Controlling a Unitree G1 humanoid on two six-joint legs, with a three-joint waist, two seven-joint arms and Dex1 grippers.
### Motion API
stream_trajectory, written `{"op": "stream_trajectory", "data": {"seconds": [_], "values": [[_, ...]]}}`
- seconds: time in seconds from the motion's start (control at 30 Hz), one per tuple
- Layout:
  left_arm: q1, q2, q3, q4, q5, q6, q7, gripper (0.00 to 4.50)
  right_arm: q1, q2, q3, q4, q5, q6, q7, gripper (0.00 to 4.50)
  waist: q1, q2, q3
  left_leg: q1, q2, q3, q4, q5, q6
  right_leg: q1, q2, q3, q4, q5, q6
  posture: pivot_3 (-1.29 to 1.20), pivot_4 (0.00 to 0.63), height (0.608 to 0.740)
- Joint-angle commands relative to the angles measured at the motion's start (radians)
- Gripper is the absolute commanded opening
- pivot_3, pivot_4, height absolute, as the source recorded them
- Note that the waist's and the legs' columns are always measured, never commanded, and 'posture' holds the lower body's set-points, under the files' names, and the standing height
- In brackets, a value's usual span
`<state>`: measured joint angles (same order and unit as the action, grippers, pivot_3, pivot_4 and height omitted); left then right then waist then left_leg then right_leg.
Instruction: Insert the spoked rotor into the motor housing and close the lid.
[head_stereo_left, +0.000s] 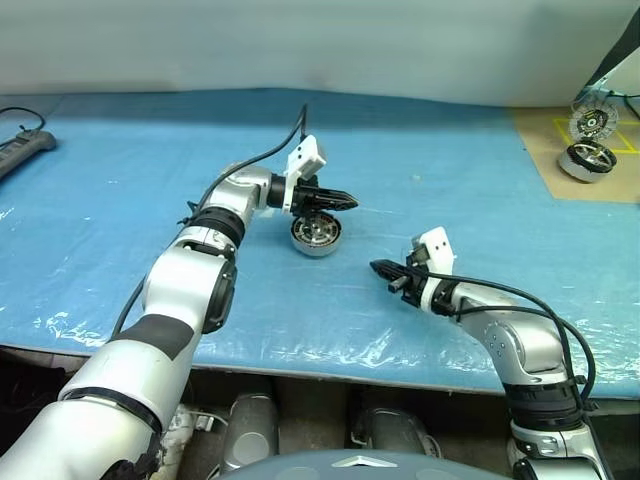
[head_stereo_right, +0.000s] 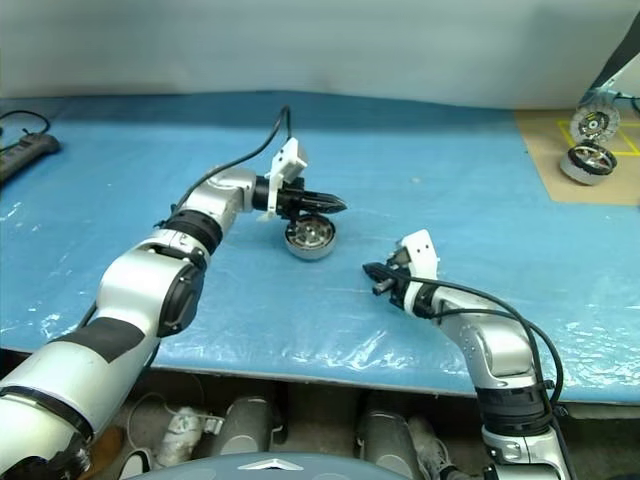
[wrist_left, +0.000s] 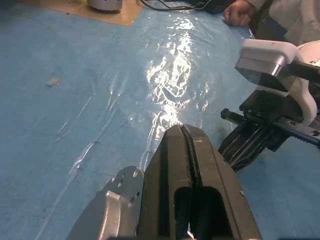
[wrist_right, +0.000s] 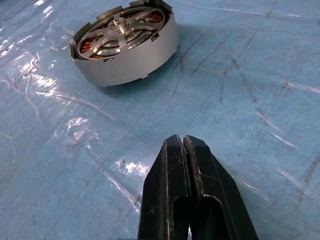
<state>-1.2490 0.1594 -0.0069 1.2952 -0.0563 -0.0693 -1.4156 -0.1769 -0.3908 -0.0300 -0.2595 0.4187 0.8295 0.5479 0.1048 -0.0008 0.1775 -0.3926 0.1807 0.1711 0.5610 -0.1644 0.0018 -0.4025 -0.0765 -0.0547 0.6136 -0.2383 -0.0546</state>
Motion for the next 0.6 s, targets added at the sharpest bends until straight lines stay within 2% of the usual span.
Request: {"op": "stream_trajectory", "data": {"seconds": [0.03, 0.1, 0.17, 0.33, 0.5, 0.6], "values": [[0.015, 0.004, 0.007, -0.014, -0.003, 0.024, -0.056, 0.04, 0.003, -0.011, -0.034, -0.056, 0.027, -0.005, -0.005, 0.00, 0.000, 0.000, 0.000, 0.000, 0.000, 0.000, 0.000, 0.000, 0.000, 0.000, 0.000, 0.000, 0.000, 0.000, 0.000, 0.00, 0.150, 0.740], [0.046, 0.006, -0.010, -0.040, -0.005, 0.033, -0.143, 0.04, 0.003, -0.017, -0.032, -0.053, 0.025, -0.007, -0.006, 0.00, 0.000, 0.000, 0.000, 0.000, 0.000, 0.000, 0.000, 0.000, 0.000, 0.000, 0.000, 0.000, 0.000, 0.000, 0.000, 0.00, 0.150, 0.740], [0.111, 0.015, -0.090, -0.119, -0.045, 0.037, -0.193, 0.04, 0.000, -0.021, -0.028, -0.043, 0.020, -0.013, -0.006, 0.00, 0.000, 0.000, 0.000, 0.000, 0.000, 0.000, 0.000, 0.000, 0.000, 0.000, 0.000, 0.000, 0.000, 0.000, 0.000, 0.00, 0.150, 0.740], [0.264, 0.088, -0.294, -0.307, -0.143, 0.056, -0.199, 0.04, -0.028, -0.018, -0.023, -0.006, 0.012, -0.021, -0.013, 0.00, 0.000, 0.001, 0.000, -0.001, 0.002, 0.000, -0.001, 0.000, 0.001, -0.001, 0.000, -0.001, 0.001, 0.000, -0.001, 0.00, 0.150, 0.740], [0.321, 0.136, -0.359, -0.353, -0.177, 0.038, -0.199, 0.04, -0.054, -0.019, -0.019, 0.027, 0.007, -0.030, -0.011, 0.00, 0.001, 0.001, 0.000, -0.001, 0.001, 0.000, 0.001, -0.003, 0.001, -0.001, 0.000, -0.001, 0.001, 0.000, -0.001, 0.00, 0.150, 0.740], [0.333, 0.164, -0.363, -0.451, -0.262, 0.094, -0.199, 0.04, -0.058, -0.021, -0.022, 0.032, 0.010, -0.033, -0.009, 0.00, 0.002, 0.001, 0.000, -0.001, 0.001, 0.000, 0.000, -0.002, -0.002, -0.001, 0.000, -0.001, 0.000, 0.000, -0.001, 0.00, 0.150, 0.740]]}}
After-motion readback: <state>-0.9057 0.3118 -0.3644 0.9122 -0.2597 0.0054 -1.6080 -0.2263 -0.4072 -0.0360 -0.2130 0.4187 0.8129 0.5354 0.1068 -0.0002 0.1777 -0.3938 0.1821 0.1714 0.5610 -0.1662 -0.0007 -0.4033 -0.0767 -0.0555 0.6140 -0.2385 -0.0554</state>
